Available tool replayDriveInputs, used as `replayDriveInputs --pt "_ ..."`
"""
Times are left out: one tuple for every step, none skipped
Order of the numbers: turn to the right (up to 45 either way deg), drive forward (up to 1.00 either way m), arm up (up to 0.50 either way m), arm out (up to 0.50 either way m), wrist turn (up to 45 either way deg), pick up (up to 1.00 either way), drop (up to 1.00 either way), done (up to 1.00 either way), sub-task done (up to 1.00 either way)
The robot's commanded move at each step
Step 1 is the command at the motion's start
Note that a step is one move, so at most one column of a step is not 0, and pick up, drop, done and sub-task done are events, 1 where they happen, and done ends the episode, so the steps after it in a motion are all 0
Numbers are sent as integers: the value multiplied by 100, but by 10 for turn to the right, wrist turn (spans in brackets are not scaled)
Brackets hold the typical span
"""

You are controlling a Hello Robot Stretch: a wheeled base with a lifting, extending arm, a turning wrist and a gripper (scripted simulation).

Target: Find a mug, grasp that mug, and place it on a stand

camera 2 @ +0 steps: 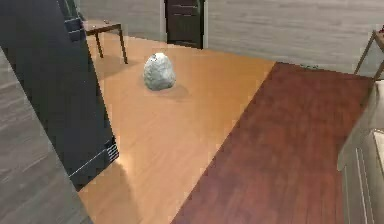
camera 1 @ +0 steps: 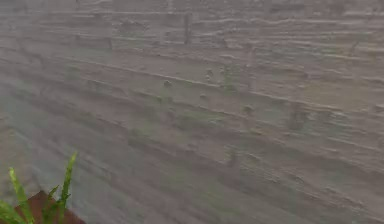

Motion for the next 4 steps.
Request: replayDriveInputs --pt "-450 0 0 0 0 0 0 0 0" --pt "-360 0 0 0 0 0 0 0 0" --pt "0 80 0 0 0 0 0 0 0" --pt "0 95 0 0 0 0 0 0 0"
